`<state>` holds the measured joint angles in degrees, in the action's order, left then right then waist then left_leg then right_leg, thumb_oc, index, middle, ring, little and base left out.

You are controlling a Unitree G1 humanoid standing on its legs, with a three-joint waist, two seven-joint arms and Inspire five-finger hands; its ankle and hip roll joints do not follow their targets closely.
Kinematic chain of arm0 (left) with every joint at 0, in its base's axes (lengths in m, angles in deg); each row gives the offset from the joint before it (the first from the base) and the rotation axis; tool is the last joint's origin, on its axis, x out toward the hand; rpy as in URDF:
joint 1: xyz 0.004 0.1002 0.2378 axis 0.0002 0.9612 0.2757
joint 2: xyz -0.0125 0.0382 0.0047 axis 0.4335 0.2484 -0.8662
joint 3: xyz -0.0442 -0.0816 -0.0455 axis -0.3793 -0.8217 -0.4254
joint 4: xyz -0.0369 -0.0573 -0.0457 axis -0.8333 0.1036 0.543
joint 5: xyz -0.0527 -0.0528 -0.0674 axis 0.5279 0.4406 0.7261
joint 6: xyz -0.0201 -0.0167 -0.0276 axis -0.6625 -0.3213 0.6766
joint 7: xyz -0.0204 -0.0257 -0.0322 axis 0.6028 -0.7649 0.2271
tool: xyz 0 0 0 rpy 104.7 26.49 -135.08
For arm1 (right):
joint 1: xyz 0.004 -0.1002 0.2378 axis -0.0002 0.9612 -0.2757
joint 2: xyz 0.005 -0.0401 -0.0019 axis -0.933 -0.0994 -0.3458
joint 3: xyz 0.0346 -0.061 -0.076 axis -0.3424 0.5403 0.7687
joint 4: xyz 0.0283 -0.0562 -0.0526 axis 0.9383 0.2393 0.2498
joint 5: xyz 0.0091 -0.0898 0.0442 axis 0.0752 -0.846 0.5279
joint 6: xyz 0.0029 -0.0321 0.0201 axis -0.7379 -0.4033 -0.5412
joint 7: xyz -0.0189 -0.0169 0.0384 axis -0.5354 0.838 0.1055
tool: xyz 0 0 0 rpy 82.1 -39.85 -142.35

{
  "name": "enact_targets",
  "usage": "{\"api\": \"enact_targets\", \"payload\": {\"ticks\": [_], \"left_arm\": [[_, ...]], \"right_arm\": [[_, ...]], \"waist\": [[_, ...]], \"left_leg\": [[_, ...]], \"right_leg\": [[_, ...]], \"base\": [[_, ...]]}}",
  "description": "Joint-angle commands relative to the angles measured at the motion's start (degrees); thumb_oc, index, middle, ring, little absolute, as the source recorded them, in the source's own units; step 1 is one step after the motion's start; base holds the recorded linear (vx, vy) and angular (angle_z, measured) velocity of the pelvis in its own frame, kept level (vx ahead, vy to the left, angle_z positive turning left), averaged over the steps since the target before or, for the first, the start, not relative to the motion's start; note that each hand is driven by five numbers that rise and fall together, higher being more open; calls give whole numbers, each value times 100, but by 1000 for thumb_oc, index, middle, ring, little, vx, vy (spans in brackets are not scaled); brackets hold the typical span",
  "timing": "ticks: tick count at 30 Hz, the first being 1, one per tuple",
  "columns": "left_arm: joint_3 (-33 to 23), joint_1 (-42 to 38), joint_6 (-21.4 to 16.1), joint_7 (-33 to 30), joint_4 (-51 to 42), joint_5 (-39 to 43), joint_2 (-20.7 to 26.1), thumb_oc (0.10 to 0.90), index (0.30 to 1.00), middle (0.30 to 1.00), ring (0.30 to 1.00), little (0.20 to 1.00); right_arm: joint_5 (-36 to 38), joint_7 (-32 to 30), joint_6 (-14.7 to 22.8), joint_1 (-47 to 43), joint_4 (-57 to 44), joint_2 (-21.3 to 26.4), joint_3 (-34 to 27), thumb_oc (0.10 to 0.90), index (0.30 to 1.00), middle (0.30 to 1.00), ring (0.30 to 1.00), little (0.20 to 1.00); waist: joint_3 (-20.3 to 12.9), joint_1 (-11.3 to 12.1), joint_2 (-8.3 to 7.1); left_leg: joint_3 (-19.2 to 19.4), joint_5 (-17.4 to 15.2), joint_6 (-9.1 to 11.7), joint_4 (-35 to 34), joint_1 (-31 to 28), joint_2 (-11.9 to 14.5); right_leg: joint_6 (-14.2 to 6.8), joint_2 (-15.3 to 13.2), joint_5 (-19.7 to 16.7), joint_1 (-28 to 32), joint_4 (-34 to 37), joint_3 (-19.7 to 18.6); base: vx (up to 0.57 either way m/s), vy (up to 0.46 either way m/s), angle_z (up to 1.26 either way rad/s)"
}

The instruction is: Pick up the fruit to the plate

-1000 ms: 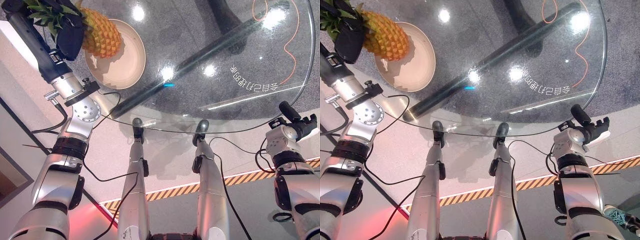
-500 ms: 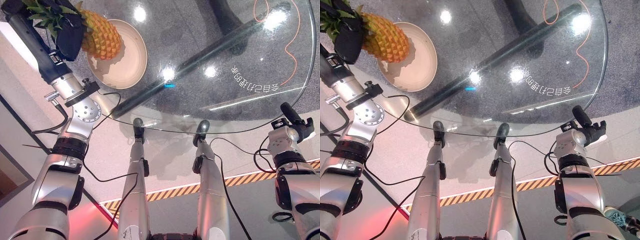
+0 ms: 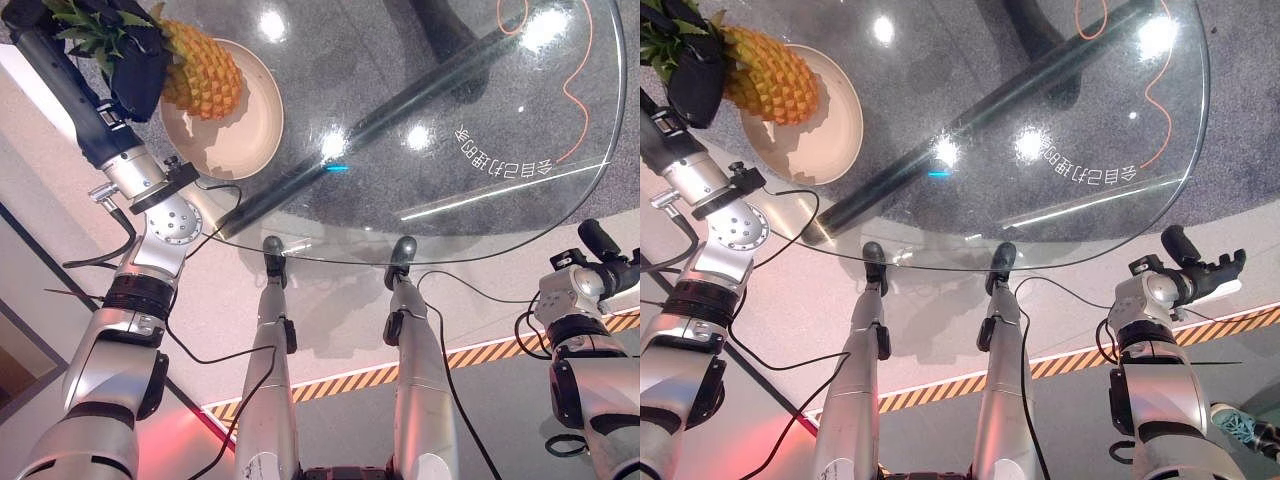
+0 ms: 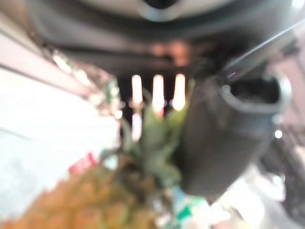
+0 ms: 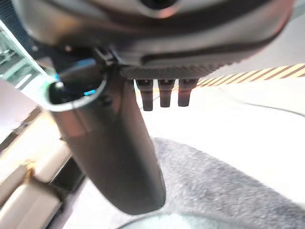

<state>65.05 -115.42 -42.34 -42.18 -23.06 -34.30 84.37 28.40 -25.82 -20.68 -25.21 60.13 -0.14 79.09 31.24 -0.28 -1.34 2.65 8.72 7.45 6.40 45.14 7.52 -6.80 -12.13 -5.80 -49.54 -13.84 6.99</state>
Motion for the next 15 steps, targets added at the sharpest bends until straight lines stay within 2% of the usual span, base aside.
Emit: {"api": "enact_targets", "payload": {"ticks": [1,5,9,15], "left_arm": [[-375,-528,-479,-495,-180,-274,398,100,300,300,300,200],[-398,-547,-485,-485,-182,-254,415,100,300,300,300,200],[-409,-600,-515,-457,-129,-203,449,100,300,300,300,200],[-385,-680,-569,-445,-32,-167,465,100,300,300,300,200]], "right_arm": [[-380,-544,598,146,-161,490,47,800,900,900,900,900],[-507,-732,644,50,-375,525,70,800,900,900,900,900],[-580,-897,538,-2,-440,526,78,800,900,900,900,900],[-343,-939,35,-66,66,589,92,800,900,900,900,900]], "waist": [[-144,20,106],[-144,17,108],[-144,8,117],[-144,16,127]], "left_leg": [[-105,-594,20,370,150,-238],[-111,-590,34,340,156,-237],[-113,-586,43,332,174,-232],[-101,-586,40,340,187,-219]], "right_leg": [[-111,145,205,230,236,243],[-113,140,206,222,260,249],[-117,135,214,202,261,243],[-113,135,215,187,260,237]], "base": [[0,0,0],[-2,1,-2],[0,0,0],[0,0,0]]}}
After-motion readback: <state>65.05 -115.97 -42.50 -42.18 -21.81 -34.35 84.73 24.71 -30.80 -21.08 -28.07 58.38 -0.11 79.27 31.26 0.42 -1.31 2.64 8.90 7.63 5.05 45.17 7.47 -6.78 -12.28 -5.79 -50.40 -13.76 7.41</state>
